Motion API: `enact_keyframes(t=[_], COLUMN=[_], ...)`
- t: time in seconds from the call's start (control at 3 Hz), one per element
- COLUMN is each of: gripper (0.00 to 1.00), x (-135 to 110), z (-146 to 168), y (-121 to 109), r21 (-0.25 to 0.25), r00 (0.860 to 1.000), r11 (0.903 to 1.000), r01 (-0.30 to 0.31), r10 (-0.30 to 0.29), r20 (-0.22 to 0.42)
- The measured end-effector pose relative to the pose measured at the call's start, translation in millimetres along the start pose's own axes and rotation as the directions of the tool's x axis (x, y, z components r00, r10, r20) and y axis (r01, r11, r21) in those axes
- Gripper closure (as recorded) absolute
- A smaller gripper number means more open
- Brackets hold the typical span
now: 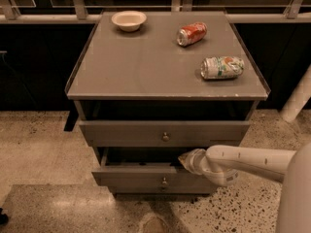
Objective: Open middle drawer
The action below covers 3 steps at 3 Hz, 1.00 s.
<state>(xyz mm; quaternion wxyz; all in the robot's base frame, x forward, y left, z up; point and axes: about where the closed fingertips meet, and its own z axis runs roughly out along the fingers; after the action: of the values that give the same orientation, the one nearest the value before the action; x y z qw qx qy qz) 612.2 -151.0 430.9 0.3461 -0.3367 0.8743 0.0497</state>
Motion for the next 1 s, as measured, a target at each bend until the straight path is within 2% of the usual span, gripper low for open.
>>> enact_keyframes(t=[0.67,1.0], gripper=[1.0,1.0], x=[25,21], z=[10,5], y=[33,32], r21=[-0.078,-0.078], r00=[0.998,0.998], r11=[0.9968,0.9968], r01=[0.019,0.019], r10=[-0.023,-0.023], r20=[-0.052,-0.052])
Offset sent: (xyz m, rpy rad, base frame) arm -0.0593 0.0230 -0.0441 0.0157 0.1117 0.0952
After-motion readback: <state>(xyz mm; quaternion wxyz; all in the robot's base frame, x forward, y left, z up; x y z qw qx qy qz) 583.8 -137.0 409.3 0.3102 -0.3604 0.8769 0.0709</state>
